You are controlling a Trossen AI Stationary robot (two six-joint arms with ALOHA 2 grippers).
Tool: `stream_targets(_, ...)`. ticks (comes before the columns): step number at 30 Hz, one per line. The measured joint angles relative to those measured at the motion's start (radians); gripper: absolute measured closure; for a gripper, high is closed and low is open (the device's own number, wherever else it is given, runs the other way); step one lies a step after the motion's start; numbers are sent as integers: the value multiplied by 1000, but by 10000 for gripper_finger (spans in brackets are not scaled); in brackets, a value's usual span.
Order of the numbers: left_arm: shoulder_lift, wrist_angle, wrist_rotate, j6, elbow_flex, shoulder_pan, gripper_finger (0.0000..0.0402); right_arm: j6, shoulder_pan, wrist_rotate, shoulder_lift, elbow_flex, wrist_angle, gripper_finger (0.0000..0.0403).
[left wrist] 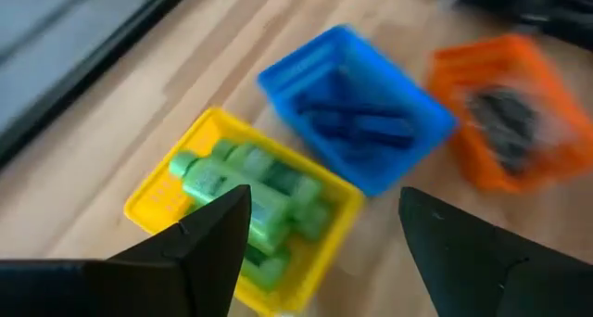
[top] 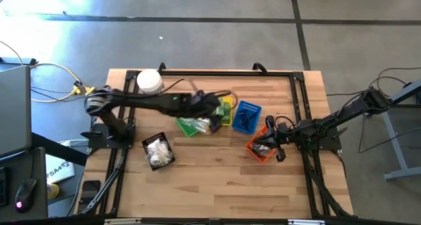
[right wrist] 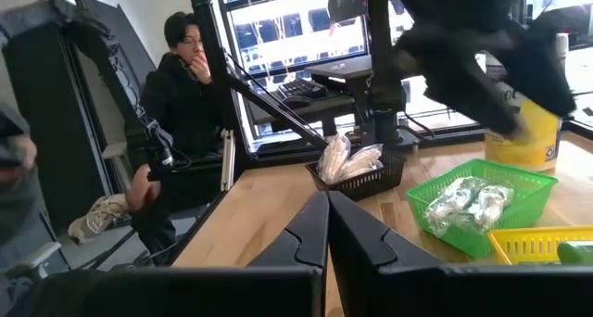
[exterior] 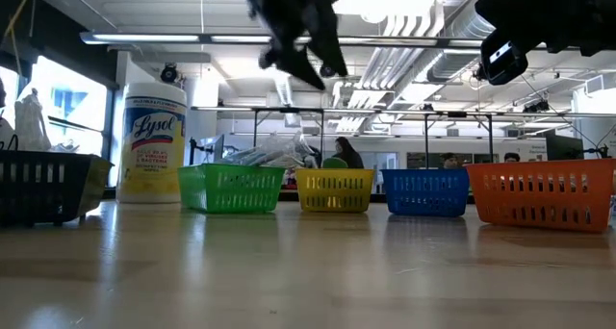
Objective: Pick & Place Travel size toiletries
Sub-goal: Return to Home Position
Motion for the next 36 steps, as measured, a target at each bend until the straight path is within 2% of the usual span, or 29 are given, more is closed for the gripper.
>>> stream_targets(3,-101,-32,-32,100,0,-72,132,6,0,-2,0,0,0,400)
stream_targets(7,-247,-110,-138,234,0,-190,133,18,0,-2,0,0,-2,400)
stream_targets(10,-354,-184,-157,340,-22,-276,148,18,0,-1,0,0,-1,400)
stream_targets(13,-466,-224,-156,400,-91,-359,188,18,0,1,0,0,4,400)
stream_targets(17,-621,-205,-155,437,-251,-457,273,21,0,4,0,0,12,400)
stream_targets(19,-703,-126,-155,435,-362,-485,322,22,0,25,0,0,18,400)
stream_targets(22,-830,105,-146,453,-557,-491,386,20,0,42,0,0,39,400)
stream_targets(27,-1024,435,-53,557,-877,-478,391,-18,-4,42,0,0,68,400)
stream_targets(31,-1182,633,18,598,-1104,-402,399,-12,-76,-36,20,0,68,400)
stream_targets(33,-1265,693,44,585,-1186,-344,400,11,-125,-85,21,0,75,400)
stream_targets(36,-1397,690,153,563,-1256,-270,401,24,-180,-127,20,0,75,400)
